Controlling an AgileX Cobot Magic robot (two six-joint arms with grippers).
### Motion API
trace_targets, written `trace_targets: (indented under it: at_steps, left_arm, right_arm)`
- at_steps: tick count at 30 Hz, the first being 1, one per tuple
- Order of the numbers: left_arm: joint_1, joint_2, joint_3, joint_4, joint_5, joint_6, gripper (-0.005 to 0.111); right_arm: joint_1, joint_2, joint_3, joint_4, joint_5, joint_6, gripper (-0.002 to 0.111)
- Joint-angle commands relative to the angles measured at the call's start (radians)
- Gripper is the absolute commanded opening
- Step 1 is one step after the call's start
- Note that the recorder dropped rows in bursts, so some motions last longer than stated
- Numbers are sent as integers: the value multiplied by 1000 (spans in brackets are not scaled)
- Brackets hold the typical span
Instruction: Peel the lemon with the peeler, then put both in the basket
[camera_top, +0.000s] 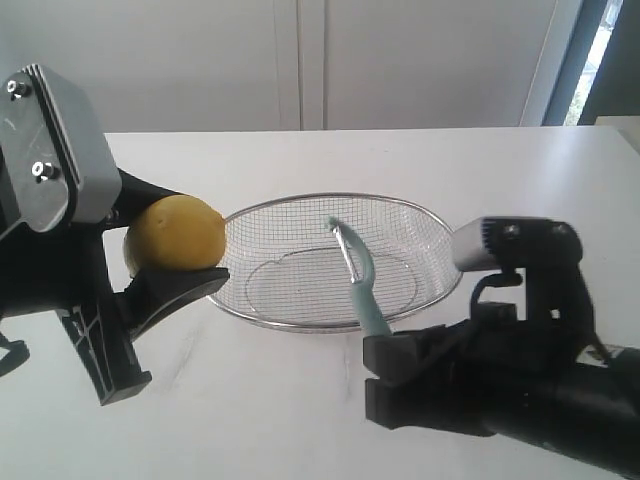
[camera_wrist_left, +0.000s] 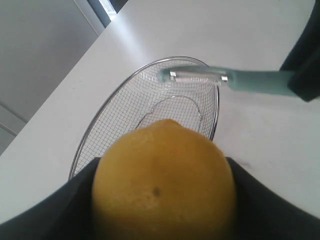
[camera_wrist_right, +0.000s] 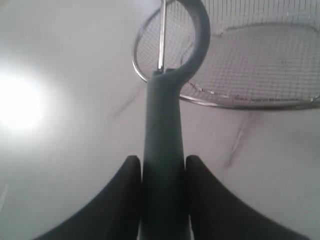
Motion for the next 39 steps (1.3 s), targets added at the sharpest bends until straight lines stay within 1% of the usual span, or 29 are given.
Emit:
trace_targets:
  at_steps: [1,5,11,23,39]
  left_arm:
    - [-5,-7,4,-13,1,0,0]
    - [-5,-7,4,-13,1,0,0]
    - [-5,-7,4,-13,1,0,0]
    - [-5,-7,4,-13,1,-2,0]
    - [-5,-7,4,-13,1,-2,0]
  right_arm:
    - [-2,103,-50,4,59,17,0]
    - [-2,179,-131,4,118,17,0]
    - [-2,226,-220,8,195,17,0]
    - [32,216,-224,30,216,17,0]
    - [32,97,-224,30,188,-1,0]
